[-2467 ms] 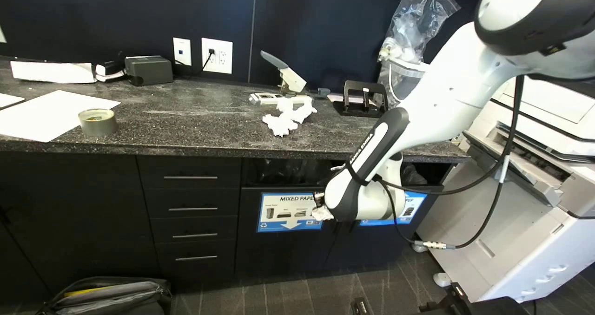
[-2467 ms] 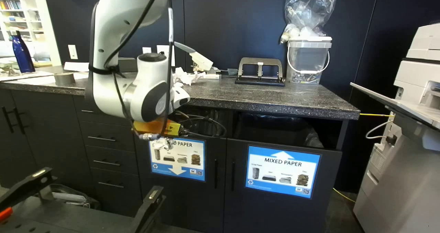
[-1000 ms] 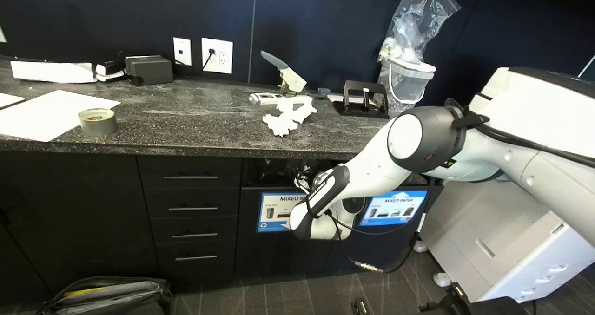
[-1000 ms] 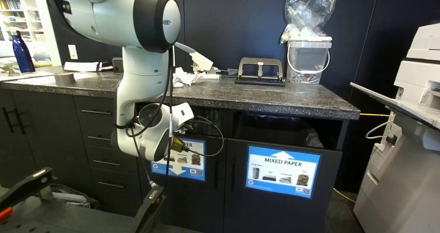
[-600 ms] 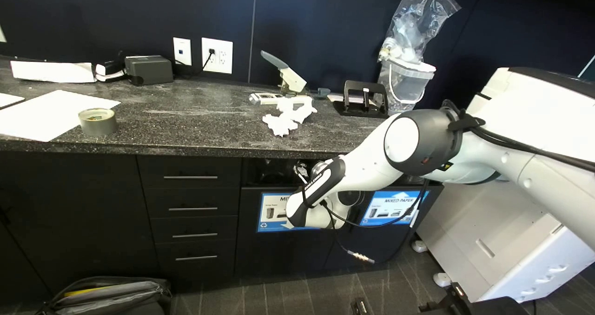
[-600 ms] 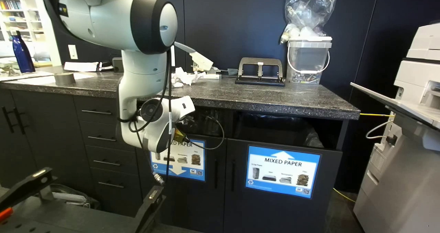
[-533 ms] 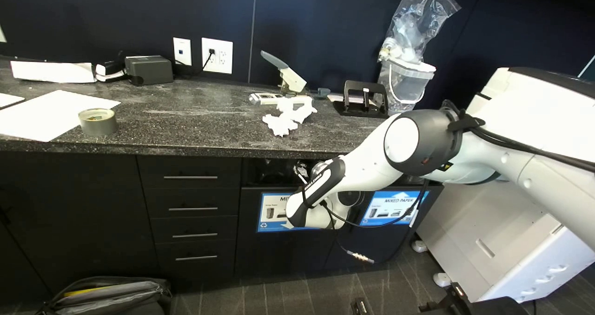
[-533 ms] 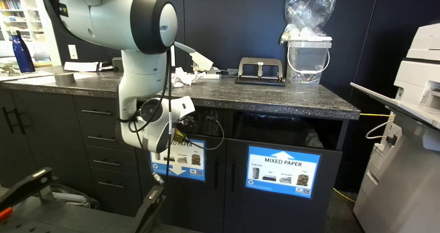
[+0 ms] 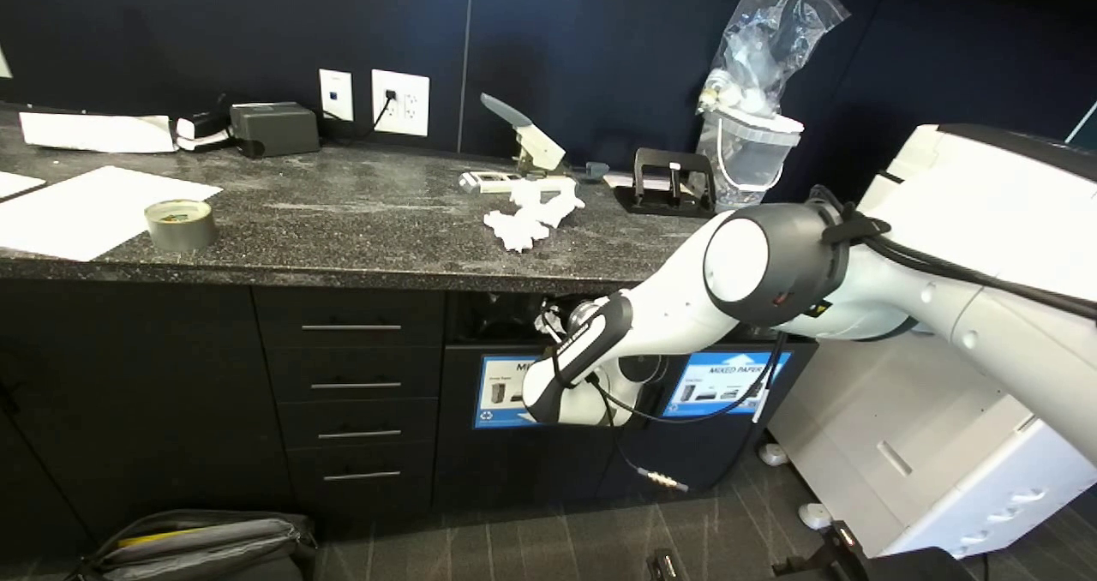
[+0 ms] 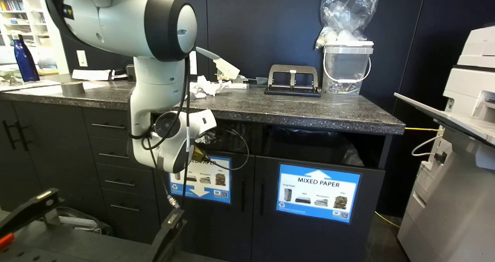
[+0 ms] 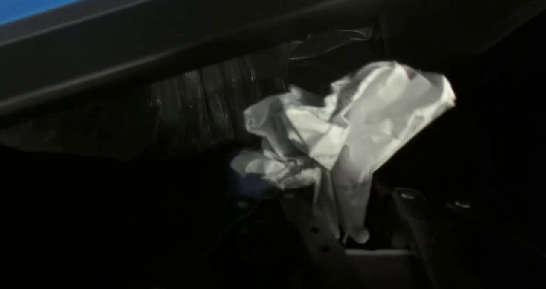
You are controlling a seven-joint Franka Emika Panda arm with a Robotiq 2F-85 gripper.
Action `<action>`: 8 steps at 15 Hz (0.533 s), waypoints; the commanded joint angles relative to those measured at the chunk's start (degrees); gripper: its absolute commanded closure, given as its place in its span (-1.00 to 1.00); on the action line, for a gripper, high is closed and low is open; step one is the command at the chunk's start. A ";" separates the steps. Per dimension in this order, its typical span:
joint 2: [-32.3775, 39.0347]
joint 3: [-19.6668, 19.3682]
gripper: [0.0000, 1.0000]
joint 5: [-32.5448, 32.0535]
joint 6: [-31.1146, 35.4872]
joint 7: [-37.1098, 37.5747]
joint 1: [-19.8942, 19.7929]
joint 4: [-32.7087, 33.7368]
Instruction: Put the tissues inside the rubbish bin.
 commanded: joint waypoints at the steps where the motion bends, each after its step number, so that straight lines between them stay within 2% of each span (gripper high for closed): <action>1: 0.02 0.33 -0.44 1.27 -1.08 1.27 0.82 0.37; 5: 0.02 0.32 -1.00 0.85 -2.83 1.76 1.24 0.52; 8: 0.02 -1.05 -1.00 0.97 -6.84 0.09 1.87 0.61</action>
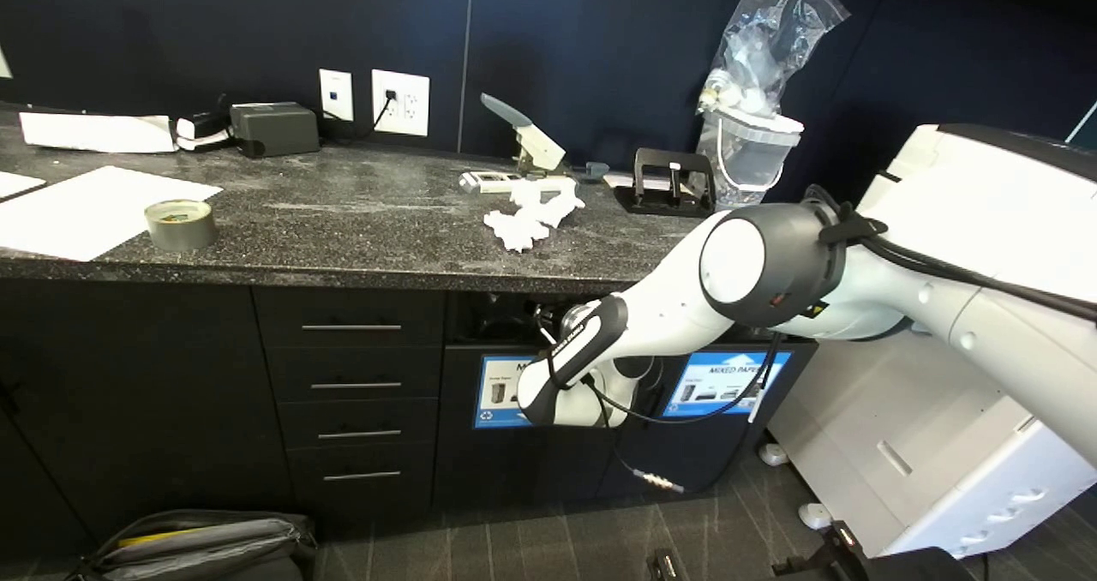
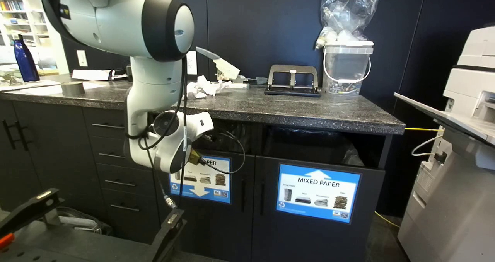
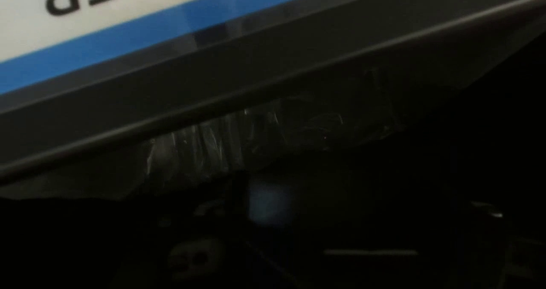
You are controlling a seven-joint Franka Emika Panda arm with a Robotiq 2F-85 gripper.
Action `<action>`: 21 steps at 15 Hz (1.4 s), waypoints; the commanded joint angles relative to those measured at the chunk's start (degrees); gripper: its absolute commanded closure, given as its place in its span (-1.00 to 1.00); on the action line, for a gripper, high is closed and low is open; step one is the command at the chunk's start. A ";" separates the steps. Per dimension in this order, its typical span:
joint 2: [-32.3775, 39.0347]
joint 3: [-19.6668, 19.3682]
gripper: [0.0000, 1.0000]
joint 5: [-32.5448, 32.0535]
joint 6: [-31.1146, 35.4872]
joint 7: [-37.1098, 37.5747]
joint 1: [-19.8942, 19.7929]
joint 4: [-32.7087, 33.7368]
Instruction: Put the tissues inside the rubbish bin.
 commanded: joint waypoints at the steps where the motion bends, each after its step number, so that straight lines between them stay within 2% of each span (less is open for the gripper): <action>1: 0.00 -1.42 -1.00 -0.16 -3.57 -1.05 0.76 0.25; 6: -0.54 -2.97 -1.00 -0.71 -3.42 -1.76 -0.18 -1.57; 8: -2.75 -3.85 -1.00 -0.21 -1.93 -2.23 -0.09 -5.40; 12: -10.56 -4.52 -1.00 -1.66 -0.61 -2.42 -0.39 -17.32; 15: -16.81 -4.46 -1.00 -0.68 -1.49 -4.16 -0.01 -24.70; 19: -28.53 -3.52 -1.00 -2.11 -15.05 -4.60 -0.10 -34.96; 21: -34.39 -1.42 -1.00 -4.72 -22.96 -4.18 -1.31 -38.39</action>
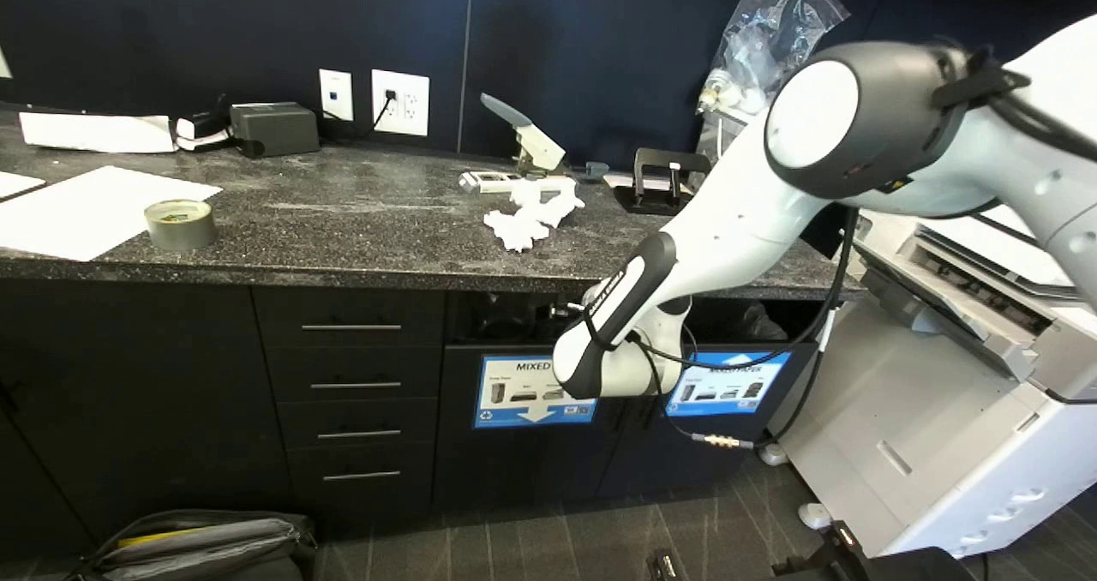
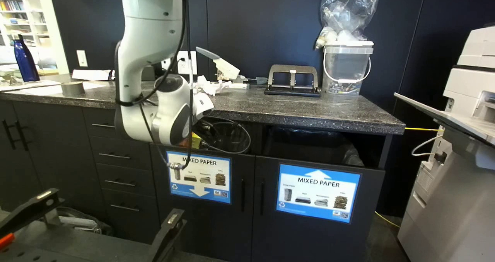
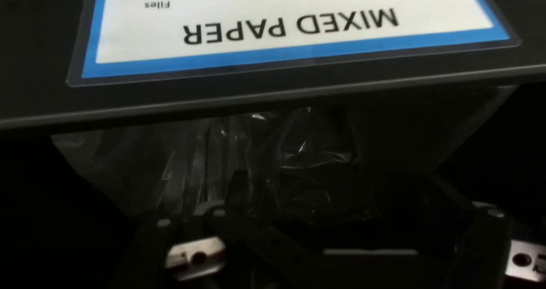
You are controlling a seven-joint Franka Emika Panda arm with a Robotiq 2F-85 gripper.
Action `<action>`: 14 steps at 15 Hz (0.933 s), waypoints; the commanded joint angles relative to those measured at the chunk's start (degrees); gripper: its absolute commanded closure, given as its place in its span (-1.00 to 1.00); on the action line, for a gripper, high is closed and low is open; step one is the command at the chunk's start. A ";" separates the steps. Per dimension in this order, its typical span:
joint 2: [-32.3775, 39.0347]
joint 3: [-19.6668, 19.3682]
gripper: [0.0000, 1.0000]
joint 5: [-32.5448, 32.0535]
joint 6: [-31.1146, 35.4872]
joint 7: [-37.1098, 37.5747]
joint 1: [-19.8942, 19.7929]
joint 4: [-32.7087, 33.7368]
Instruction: Put the tissues inside the rubbish bin.
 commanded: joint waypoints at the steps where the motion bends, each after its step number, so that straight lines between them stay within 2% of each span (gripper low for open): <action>1: -14.22 3.18 -1.00 -3.31 -13.94 -0.30 -1.68 -10.75; 4: -20.79 6.49 -1.00 -3.83 -28.62 -1.12 -2.30 -11.73; 7: -24.59 8.34 -1.00 -2.35 -44.36 -3.54 -1.46 -9.13; 10: -26.37 7.94 -1.00 -2.30 -59.69 -7.02 0.44 -4.51; 12: -26.72 6.79 -1.00 -2.88 -69.10 -8.62 2.04 1.31; 14: -25.79 5.49 -1.00 -3.44 -72.96 -9.12 3.29 6.75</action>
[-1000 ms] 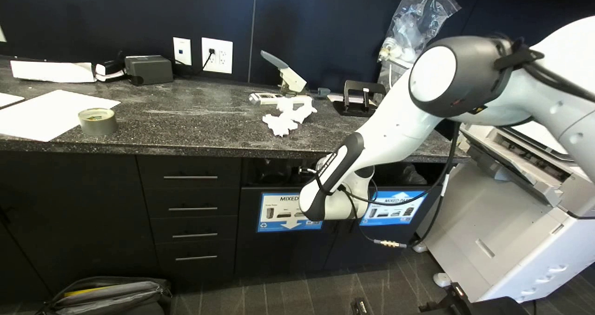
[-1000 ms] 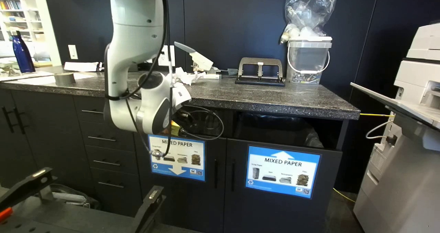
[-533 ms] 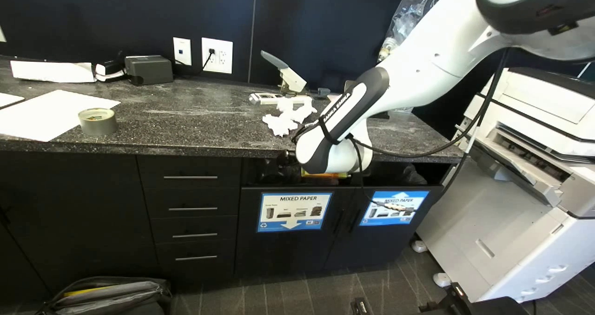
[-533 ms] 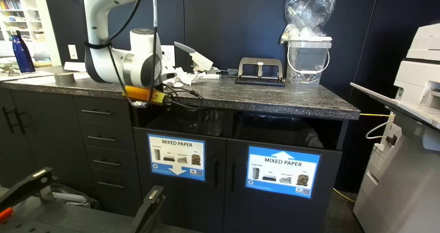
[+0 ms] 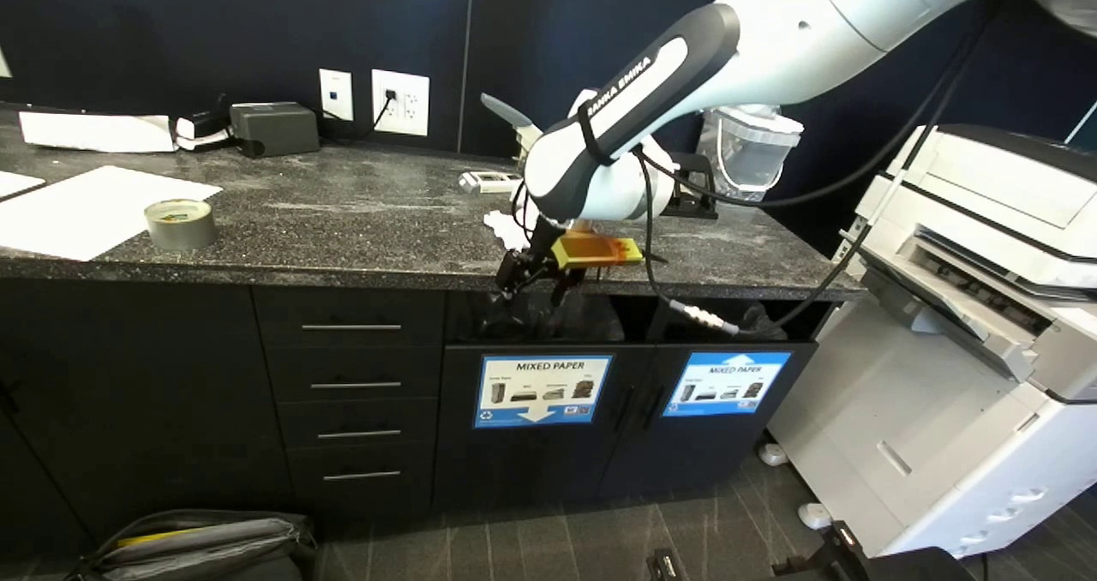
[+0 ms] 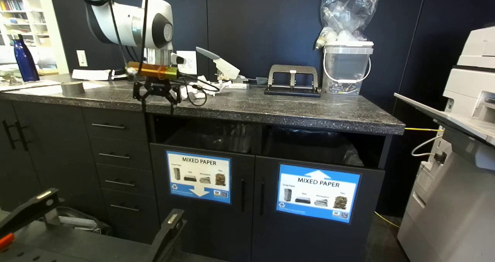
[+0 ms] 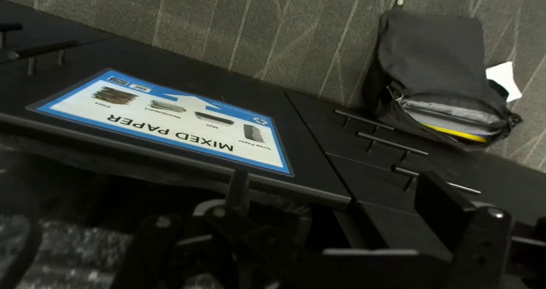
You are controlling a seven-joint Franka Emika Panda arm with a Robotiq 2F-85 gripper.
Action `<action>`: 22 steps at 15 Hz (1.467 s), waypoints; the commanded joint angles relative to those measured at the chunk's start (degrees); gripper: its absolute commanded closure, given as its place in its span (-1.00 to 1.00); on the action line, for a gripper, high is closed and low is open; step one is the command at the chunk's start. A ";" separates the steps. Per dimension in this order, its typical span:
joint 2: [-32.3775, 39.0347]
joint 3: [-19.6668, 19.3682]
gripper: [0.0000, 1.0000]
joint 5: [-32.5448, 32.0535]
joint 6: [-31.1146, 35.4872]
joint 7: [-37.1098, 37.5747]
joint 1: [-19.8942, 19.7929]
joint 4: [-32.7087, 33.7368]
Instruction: Put the tissues inside the rubbish bin.
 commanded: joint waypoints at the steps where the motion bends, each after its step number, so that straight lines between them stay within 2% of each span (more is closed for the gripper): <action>1: 1.45 -3.04 -1.00 -1.02 -6.92 -1.46 3.21 10.10; 3: 3.36 -4.87 -1.00 -1.52 -6.06 -0.41 4.36 15.22; 11: 16.22 -11.65 -1.00 -3.24 6.52 4.08 7.70 32.15; 19: 28.10 -11.18 -0.99 -2.03 0.29 2.40 7.21 48.18; 20: 29.04 -11.38 -0.49 -2.23 0.16 2.47 7.44 49.42; 22: 30.13 -11.43 -0.40 -2.27 -0.88 2.33 7.45 51.70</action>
